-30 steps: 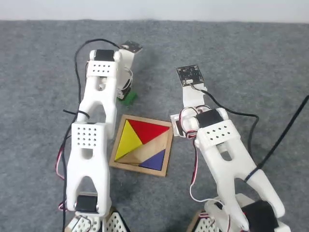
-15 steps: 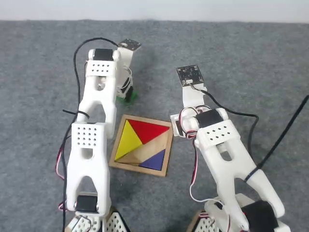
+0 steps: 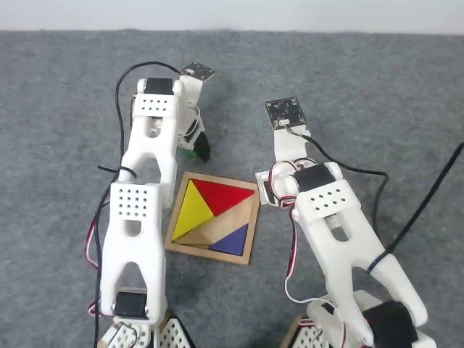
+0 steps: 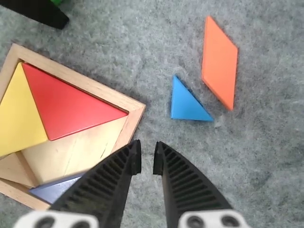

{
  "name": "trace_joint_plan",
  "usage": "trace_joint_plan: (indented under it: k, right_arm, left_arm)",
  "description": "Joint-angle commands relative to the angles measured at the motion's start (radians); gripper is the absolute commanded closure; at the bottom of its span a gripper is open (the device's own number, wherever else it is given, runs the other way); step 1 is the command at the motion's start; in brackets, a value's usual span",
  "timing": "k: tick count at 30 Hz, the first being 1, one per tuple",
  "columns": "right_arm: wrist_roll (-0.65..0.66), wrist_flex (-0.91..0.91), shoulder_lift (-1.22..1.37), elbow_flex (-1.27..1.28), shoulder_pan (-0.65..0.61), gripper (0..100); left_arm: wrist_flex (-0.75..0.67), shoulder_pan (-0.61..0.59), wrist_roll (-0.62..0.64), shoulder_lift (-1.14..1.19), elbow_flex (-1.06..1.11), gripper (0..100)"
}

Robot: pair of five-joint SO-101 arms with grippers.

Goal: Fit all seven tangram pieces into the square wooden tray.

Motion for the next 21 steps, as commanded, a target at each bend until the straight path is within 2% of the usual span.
trace_joint_plan:
  k: [1,7,16,21]
  right_arm:
    - [0.017,0.018,-0.008,-0.061,0.012,93.7]
    - [0.017,0.018,-0.008,-0.061,0.012,93.7]
    - [0.049,0.076,-0.008,-0.092,0.012,93.7]
    - [0.049,0.079,-0.008,-0.094,0.012,93.7]
  left_arm:
    - [-0.014,0.012,0.012,-0.015,-0.024,73]
    - [-0.009,0.012,0.005,-0.015,-0.024,82]
    - [0.012,0.012,0.005,-0.015,-0.027,83]
    - [0.071,0.012,-0.084,-0.025,-0.030,83]
